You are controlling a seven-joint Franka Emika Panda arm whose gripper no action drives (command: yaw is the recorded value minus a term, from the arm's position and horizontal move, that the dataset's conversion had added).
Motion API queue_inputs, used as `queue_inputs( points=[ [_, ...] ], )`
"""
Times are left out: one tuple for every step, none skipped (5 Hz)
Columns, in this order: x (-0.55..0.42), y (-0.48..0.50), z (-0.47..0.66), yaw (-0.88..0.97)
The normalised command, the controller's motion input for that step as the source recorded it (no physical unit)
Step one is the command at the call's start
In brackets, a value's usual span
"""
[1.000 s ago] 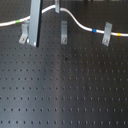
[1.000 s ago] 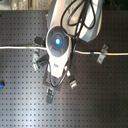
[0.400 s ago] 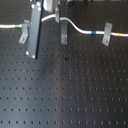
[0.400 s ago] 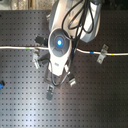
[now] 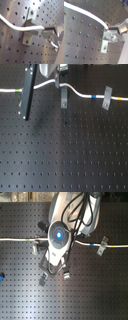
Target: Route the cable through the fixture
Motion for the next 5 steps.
queue_inputs(
  points=[
    [0.005, 0.005, 0.18, 0.77],
    [-0.095, 0.082, 0.08, 0.55],
    [-0.129, 0.015, 0.19, 0.14],
    [-0.127, -0.11, 0.34, -0.07],
    [-0.048, -0.043, 0.16, -0.11]
  ],
)
